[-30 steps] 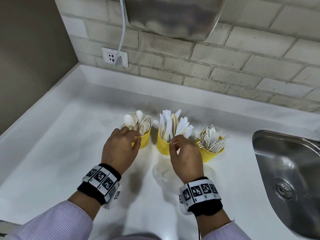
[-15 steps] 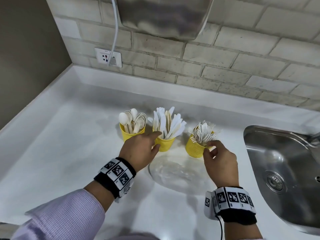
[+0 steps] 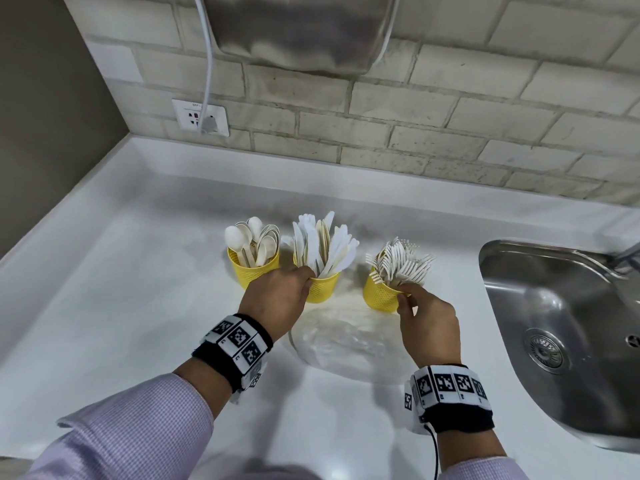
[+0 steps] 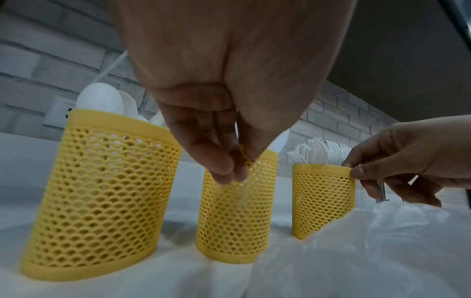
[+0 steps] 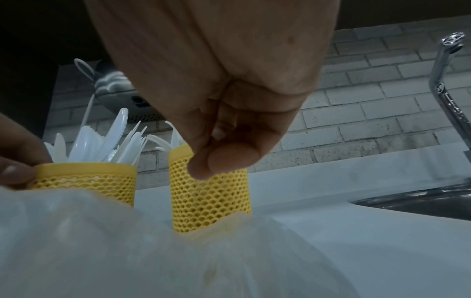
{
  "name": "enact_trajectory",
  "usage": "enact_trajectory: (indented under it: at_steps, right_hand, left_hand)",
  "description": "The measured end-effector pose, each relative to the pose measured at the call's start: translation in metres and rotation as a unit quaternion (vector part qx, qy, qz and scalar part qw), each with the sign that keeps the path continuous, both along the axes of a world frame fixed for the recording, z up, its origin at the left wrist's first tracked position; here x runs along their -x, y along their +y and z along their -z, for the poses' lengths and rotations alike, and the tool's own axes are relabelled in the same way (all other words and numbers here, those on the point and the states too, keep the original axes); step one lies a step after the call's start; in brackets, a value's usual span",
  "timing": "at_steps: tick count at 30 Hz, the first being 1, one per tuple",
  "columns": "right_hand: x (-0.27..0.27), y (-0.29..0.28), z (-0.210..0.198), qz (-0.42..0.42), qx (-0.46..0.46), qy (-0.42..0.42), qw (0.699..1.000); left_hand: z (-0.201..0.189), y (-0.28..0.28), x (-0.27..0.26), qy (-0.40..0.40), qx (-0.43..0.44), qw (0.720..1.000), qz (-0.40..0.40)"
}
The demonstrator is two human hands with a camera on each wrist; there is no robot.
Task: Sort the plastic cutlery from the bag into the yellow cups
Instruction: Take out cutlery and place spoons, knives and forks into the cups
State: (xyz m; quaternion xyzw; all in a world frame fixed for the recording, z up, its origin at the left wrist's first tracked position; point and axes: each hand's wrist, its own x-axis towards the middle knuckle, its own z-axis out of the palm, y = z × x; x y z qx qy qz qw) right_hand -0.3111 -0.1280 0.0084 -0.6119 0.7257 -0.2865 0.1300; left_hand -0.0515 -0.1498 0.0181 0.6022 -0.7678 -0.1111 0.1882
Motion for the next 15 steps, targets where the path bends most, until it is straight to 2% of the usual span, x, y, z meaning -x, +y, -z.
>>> enact_trajectory:
  at_steps: [7,15]
  right_hand:
    - [0.0012,0.0026,0.0021,-0.006,0.002,-0.008,1.0]
    - [-0.003,0.0062,0.0019,-0.006,-0.003,-0.023,1.0]
  left_hand:
    - [-0.0016,0.0079,0.0012,0.024,0.013,1.0,-0.012]
    - [-0.0036,0.0089,0.0078,0.027,-0.014,1.0,0.007]
